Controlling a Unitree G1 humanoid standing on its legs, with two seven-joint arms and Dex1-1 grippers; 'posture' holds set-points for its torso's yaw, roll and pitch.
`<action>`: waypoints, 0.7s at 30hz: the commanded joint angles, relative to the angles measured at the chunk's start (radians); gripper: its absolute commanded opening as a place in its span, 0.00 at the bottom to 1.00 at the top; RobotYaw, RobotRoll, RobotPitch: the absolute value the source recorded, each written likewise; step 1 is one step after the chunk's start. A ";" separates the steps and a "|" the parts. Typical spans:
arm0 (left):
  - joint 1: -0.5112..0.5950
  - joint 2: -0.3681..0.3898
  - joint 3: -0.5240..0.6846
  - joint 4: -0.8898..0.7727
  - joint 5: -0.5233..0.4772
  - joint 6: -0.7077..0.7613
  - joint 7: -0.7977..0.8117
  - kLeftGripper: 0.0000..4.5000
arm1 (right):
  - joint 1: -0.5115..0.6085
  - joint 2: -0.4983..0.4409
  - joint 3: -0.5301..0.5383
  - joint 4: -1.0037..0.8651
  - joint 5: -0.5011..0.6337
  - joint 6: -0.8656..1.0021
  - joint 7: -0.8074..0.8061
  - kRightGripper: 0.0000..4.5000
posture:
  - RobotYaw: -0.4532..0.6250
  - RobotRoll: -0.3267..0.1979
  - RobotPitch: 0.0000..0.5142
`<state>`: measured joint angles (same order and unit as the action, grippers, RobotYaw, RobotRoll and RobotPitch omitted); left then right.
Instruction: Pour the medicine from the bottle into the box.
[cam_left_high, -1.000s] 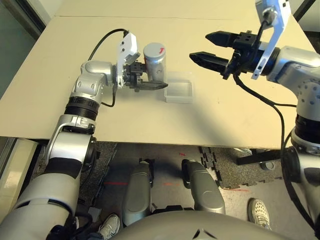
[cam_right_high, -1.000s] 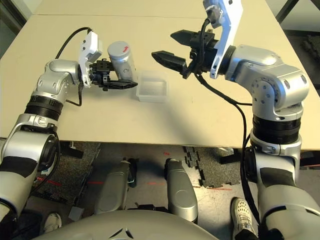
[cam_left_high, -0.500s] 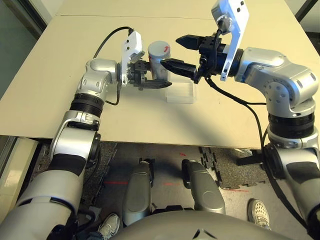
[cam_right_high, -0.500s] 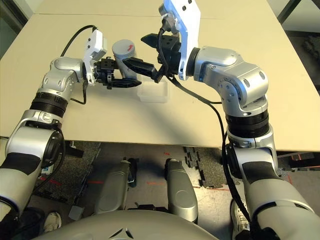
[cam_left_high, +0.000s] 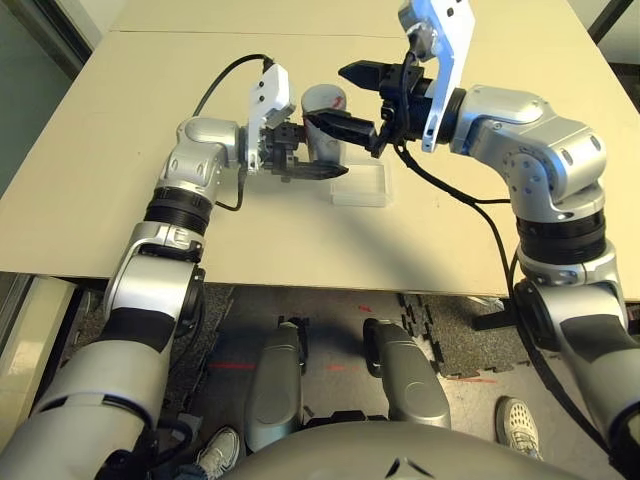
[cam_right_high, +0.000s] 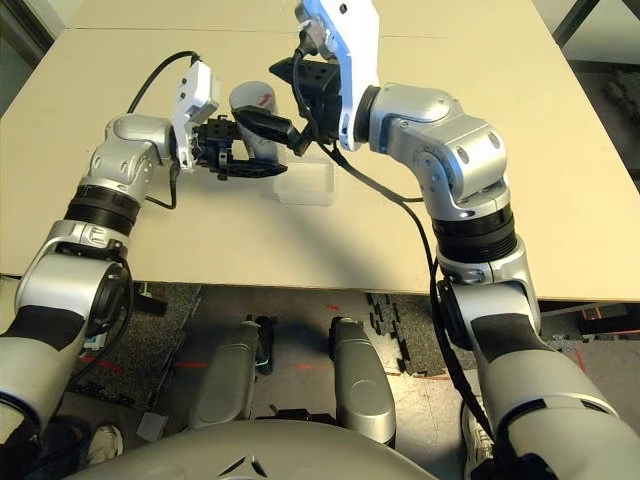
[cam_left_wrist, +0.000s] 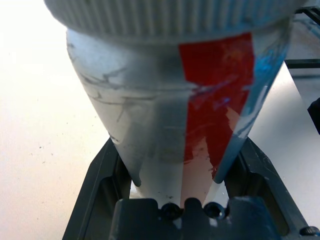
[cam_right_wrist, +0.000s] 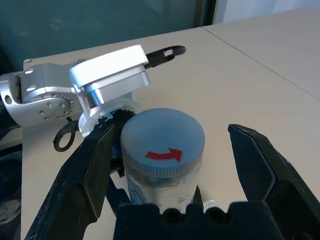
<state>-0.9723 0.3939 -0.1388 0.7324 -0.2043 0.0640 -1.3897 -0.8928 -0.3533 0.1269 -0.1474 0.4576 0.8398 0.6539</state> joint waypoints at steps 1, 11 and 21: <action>0.009 -0.007 -0.013 -0.022 0.011 0.008 -0.014 0.60 | -0.001 -0.006 0.004 0.006 -0.008 -0.012 0.012 1.00 | 0.37 0.62 0.33; 0.025 0.000 -0.013 -0.039 0.011 0.018 -0.017 0.60 | 0.013 -0.043 -0.044 0.000 -0.007 -0.011 0.008 1.00 | 0.37 0.62 0.32; 0.033 0.015 -0.005 -0.029 0.013 0.014 -0.008 0.60 | 0.098 -0.165 -0.167 -0.064 0.045 0.039 -0.009 1.00 | 0.36 0.62 0.31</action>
<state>-0.9531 0.4075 -0.1383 0.7156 -0.2035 0.0823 -1.3868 -0.8106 -0.5018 0.0070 -0.1939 0.4934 0.8596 0.6557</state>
